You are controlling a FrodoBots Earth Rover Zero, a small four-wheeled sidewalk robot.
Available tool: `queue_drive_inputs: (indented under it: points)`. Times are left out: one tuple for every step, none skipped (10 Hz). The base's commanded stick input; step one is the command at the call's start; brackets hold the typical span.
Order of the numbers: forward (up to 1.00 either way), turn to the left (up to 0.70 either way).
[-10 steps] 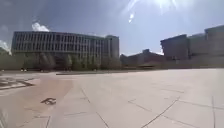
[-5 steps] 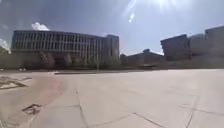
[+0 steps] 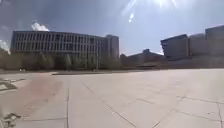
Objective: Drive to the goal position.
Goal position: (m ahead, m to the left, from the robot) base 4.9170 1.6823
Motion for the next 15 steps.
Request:
queue_drive_inputs:
  points:
    - [1.00, 0.27]
    - [1.00, 0.27]
    - [1.00, 0.27]
    - [1.00, 0.27]
    - [1.00, 0.27]
    - [1.00, 0.27]
    - [1.00, 0.27]
    - [1.00, 0.27]
    - [1.00, 0.27]
    - [1.00, 0.27]
    - [1.00, 0.27]
    - [1.00, 0.05]
    - [1.00, 0.00]
    - [1.00, 0.02]
    - [1.00, 0.27]
